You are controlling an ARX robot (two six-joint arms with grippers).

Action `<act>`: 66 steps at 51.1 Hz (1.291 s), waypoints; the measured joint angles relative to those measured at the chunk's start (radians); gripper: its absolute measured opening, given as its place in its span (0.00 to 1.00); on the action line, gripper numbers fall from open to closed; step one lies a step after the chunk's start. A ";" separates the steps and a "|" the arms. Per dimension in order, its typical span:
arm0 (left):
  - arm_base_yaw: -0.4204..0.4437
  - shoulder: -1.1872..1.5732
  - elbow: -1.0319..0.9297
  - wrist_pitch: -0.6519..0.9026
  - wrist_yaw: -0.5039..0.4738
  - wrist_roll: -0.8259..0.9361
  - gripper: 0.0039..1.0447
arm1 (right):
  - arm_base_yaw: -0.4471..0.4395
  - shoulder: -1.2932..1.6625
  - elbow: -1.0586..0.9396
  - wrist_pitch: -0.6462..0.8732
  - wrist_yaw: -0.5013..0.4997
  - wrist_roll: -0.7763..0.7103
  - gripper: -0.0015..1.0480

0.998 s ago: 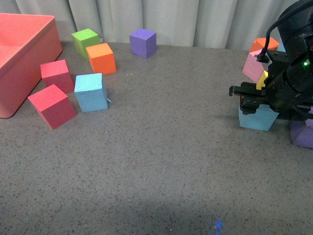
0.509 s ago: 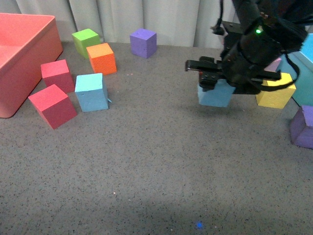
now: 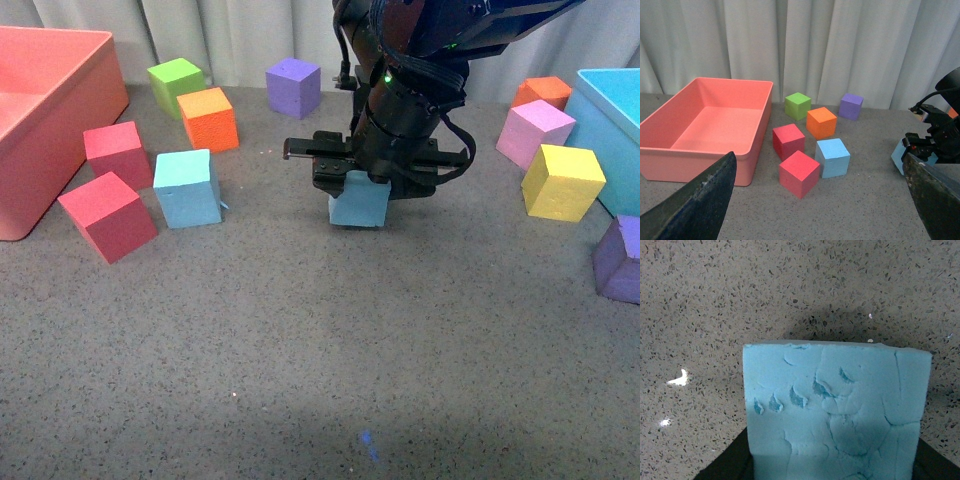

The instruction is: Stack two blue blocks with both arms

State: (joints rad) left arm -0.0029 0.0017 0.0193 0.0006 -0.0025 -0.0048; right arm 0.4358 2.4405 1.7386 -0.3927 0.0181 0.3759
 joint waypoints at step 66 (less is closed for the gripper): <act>0.000 0.000 0.000 0.000 0.000 0.000 0.94 | -0.303 -1.060 -1.517 1.535 0.119 -0.375 0.01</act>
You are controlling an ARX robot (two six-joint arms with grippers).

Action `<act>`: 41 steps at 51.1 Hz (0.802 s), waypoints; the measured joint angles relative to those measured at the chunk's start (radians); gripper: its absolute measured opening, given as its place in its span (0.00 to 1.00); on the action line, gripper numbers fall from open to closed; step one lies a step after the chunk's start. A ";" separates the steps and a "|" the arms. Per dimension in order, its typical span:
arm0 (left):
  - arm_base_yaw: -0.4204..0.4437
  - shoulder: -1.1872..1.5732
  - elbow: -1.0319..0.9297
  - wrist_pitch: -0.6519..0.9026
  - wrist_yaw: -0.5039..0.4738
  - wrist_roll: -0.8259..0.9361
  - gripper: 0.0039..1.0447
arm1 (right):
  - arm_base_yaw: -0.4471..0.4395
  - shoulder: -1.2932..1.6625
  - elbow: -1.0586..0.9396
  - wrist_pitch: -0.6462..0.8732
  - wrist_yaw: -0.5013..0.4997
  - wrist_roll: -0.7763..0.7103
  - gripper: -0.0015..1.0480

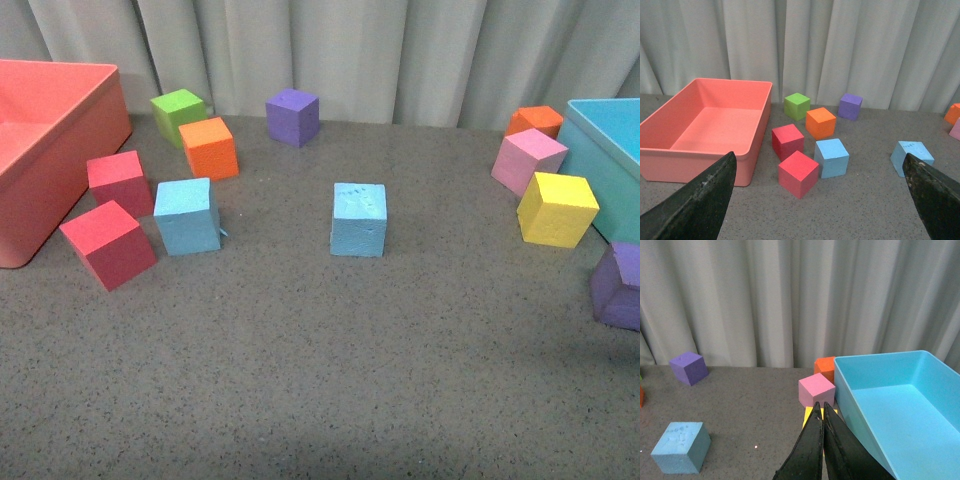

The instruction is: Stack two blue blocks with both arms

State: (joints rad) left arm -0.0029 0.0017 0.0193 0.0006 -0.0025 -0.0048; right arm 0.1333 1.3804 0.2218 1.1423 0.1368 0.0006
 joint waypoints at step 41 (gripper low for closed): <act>0.000 0.000 0.000 0.000 0.000 0.000 0.94 | -0.131 -0.706 -0.213 -0.489 -0.135 0.000 0.01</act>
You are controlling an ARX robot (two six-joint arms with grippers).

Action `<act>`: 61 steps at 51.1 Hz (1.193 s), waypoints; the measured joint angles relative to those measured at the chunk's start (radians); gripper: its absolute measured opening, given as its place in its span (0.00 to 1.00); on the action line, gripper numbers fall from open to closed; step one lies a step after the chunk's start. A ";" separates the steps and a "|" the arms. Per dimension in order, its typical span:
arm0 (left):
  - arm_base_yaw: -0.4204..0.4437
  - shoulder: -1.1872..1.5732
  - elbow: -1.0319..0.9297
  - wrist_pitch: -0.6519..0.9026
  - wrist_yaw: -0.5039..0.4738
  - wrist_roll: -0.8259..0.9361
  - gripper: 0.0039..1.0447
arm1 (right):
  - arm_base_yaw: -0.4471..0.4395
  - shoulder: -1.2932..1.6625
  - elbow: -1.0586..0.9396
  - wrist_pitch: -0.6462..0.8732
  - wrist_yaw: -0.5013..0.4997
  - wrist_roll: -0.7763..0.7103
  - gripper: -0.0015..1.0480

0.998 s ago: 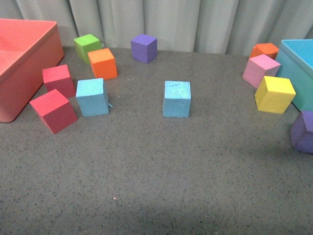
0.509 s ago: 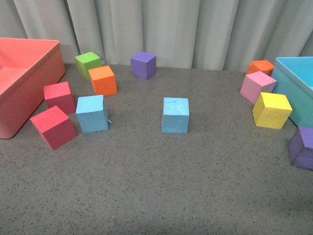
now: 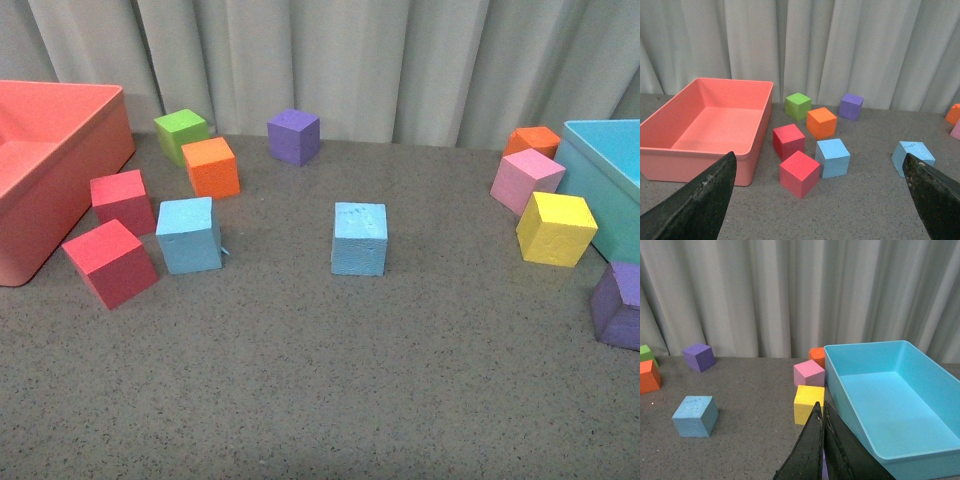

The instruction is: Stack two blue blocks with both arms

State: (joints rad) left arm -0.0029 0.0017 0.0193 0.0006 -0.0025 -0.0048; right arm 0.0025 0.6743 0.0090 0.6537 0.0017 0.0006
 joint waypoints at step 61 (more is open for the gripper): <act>0.000 0.000 0.000 0.000 0.000 0.000 0.94 | 0.000 -0.550 -0.005 -0.541 0.000 0.000 0.01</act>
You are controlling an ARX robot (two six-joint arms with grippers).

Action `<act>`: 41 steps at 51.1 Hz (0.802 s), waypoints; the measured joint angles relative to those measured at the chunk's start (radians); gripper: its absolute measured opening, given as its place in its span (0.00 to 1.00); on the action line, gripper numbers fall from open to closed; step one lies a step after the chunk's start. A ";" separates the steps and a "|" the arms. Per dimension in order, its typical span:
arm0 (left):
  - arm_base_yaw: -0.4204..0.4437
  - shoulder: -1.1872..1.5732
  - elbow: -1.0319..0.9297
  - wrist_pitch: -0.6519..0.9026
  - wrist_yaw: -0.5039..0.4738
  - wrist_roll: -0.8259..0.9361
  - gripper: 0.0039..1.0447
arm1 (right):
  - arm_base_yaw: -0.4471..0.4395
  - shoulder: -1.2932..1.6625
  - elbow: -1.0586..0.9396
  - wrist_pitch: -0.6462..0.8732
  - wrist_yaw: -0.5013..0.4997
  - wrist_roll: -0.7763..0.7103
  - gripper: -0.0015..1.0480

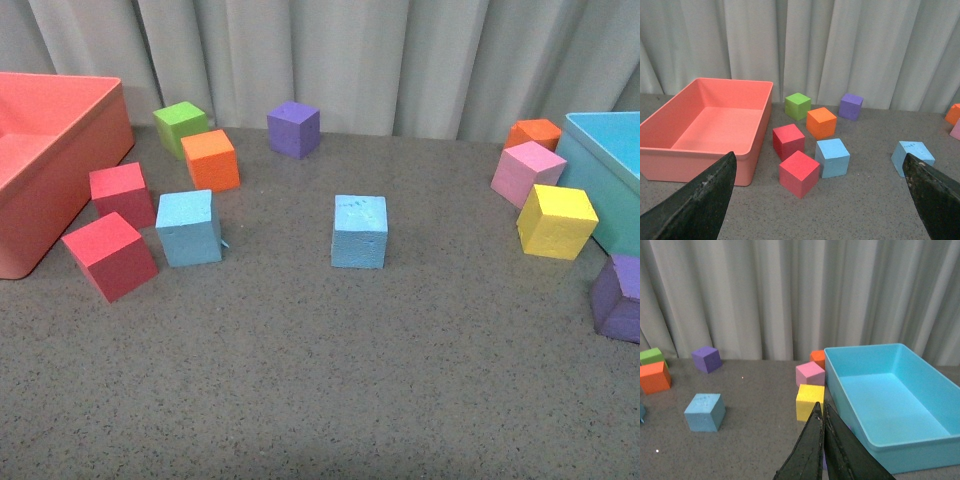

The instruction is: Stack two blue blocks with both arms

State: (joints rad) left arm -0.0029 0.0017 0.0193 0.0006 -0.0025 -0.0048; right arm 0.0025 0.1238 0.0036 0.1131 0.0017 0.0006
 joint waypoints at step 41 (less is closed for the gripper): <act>-0.160 0.908 0.299 0.296 -0.159 -0.114 0.94 | 0.000 -0.120 -0.001 -0.113 -0.003 0.000 0.90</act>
State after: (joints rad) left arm -0.1631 0.9100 0.3180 0.2966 -0.1616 -0.1188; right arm 0.0025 0.0036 0.0029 0.0006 -0.0013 0.0002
